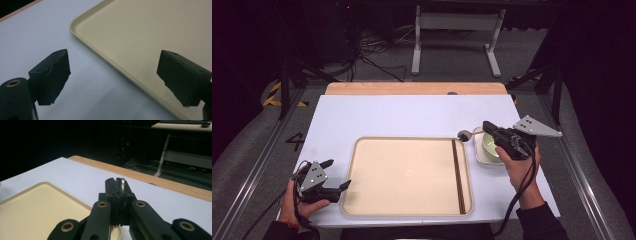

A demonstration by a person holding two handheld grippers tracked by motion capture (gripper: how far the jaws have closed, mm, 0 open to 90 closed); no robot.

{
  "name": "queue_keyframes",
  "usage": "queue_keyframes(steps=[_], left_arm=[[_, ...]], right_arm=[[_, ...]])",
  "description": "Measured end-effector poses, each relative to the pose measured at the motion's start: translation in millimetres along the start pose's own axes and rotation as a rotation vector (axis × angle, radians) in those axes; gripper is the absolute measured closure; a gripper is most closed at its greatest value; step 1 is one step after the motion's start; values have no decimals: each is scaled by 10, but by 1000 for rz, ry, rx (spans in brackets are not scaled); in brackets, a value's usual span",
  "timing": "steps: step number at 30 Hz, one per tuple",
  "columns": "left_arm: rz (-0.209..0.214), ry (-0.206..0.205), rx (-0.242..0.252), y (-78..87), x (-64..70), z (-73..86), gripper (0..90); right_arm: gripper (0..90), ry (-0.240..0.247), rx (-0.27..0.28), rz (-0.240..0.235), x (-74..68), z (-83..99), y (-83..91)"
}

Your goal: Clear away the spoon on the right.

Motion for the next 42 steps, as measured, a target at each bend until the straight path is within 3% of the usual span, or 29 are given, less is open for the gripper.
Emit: queue_keyframes(steps=[13,20,29,42], left_arm=[[5,-3,-3,-1,1,5,124],[1,-4,-1,3,-5,9,122],[0,-4,-3,2,0,10,121],[-1,-3,-5,2,0,12,120]], right_arm=[[900,76,-93,-101,-486,85,-560],[899,91,-144,-133,-690,202,-807],[897,101,-201,-165,-753,344,-918],[851,138,-430,-201,-851,747,-1036]])
Point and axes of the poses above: each handheld gripper's, and its own axes: y roughly backward along the jaws, z roughly out of its underside, x roughly to its right, the point moved 6 cm from there along -y, roughly forward along the jaws, and after that the axes turned 8 degrees about -x, right-handed, at the moved point
